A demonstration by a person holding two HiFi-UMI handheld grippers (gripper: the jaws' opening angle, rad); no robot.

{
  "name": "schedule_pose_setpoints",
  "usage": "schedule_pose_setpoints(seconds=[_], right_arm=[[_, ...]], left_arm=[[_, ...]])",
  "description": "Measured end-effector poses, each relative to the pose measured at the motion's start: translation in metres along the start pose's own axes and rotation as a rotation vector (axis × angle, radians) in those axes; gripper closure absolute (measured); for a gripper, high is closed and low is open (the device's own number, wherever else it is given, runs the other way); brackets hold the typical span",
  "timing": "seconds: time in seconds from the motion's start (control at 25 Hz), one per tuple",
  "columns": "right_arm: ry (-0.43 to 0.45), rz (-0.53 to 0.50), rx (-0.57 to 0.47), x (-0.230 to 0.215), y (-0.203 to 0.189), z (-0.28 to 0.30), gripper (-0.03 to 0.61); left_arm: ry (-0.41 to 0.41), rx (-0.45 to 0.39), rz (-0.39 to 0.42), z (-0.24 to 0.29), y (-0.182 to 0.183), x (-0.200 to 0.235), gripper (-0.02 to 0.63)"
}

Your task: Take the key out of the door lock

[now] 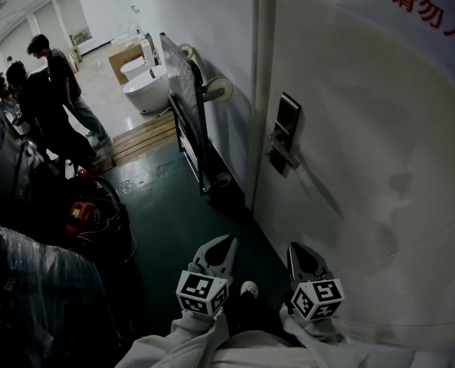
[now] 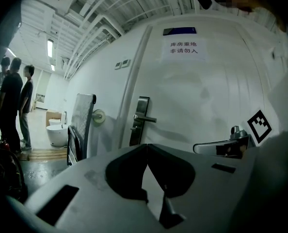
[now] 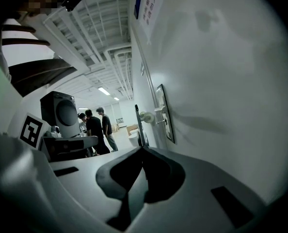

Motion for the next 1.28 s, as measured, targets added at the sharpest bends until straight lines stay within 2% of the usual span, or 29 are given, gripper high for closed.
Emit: schedule_pose_setpoints(seconds=[0.36,0.64,1.28], right_arm=[[0.006,0.005,0.01,-0.034,0.031,0.05,0.526],[0.014,0.01,0.016,-0.054,0.044,0.074,0.526],[0.05,0.027,0.01,-0.055,0.038,0.09,0.526]], left_arm=[[0.012,0.004,-0.003,0.057,0.026,0.027,0.601],[0.008,0.018,0.006,0.089,0.033,0.036,0.601],[-0.003,0.024,-0.005,0.108,0.026,0.039,0.6]])
Point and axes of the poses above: the fingertips, and each gripper's own axes: z forward along the fingers, x to its left, y out of its top, the point moved 1 cm from there along -z, backward along the fingers, and after that the axes turned 10 degrees about x, right-handed, at the moved point
